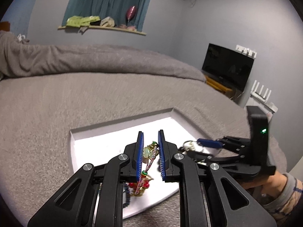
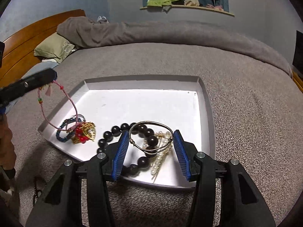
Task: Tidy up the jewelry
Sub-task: 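Lower the pink bracelet and silver bangle into the tray, opening both tools, then move both tools back over the brown bead bracelet and black cord tie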
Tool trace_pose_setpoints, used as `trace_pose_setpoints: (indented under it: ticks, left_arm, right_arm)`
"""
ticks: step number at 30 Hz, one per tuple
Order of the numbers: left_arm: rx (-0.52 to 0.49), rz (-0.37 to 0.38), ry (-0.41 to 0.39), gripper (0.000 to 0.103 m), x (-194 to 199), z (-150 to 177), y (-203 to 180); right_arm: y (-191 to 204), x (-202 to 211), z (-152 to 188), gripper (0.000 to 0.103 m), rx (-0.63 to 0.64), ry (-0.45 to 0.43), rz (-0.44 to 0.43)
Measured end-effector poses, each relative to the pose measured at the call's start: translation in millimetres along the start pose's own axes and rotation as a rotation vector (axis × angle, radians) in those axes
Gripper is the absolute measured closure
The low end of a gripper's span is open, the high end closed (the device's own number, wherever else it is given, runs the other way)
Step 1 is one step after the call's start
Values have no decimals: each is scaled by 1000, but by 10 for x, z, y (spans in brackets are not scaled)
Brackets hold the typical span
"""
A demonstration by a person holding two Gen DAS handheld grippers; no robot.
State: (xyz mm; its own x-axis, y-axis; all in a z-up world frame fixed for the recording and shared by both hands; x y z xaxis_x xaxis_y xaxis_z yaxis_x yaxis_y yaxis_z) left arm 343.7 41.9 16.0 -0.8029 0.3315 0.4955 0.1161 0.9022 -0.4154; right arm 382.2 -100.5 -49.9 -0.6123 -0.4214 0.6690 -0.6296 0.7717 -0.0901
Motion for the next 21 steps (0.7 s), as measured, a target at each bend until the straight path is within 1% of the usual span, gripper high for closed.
trace_pose_setpoints:
  ticks: [4, 6, 7, 8, 9, 10, 11, 13, 16, 19, 21]
  left_arm:
    - [11, -49, 41, 87, -152, 131, 193]
    - [12, -71, 51, 87, -167, 189, 264]
    - [14, -87, 55, 84, -166, 216, 313]
    - [13, -97, 54, 75, -157, 233, 336]
    - [10, -105, 47, 69, -132, 240, 357]
    - [3, -112, 34, 60, -90, 254, 374]
    - [-4, -119, 26, 58, -56, 261, 384]
    - [-14, -123, 23, 58, -8, 280, 401]
    - [-21, -127, 18, 57, 73, 303, 411]
    - [-23, -131, 10, 53, 159, 333, 417]
    - [-23, -134, 3, 49, 201, 336, 414]
  right_arm:
    - [11, -35, 36, 54, 1, 17, 7]
    - [32, -36, 26, 54, 10, 19, 16]
    - [32, -33, 21, 54, 13, 19, 19]
    - [37, -25, 14, 54, 17, 15, 20]
    - [53, -8, 8, 53, 21, 11, 17]
    - [65, 8, 23, 53, 22, 9, 15]
    - [80, 27, 23, 52, 25, 7, 17]
    - [102, 72, 19, 50, 31, -3, 22]
    - [125, 152, 31, 50, 25, -22, 22]
    - [156, 257, 43, 50, 19, -45, 22]
    - [171, 337, 71, 50, 14, -62, 22]
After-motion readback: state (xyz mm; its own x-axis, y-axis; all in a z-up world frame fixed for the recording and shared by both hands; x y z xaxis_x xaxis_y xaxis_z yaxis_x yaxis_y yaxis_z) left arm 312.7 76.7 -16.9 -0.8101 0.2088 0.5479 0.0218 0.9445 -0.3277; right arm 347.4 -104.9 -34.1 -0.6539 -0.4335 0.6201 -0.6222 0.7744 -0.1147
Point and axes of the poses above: each gripper's, at about its wrist camera, not at the fingertips, and x roughly against the way its jaws point, y to its left, z to its underside, the point moved 7 cm from there along -x, roughly the way its jaws point, and after that the axes turned 14 degrees about x, right-handed, at the moved point
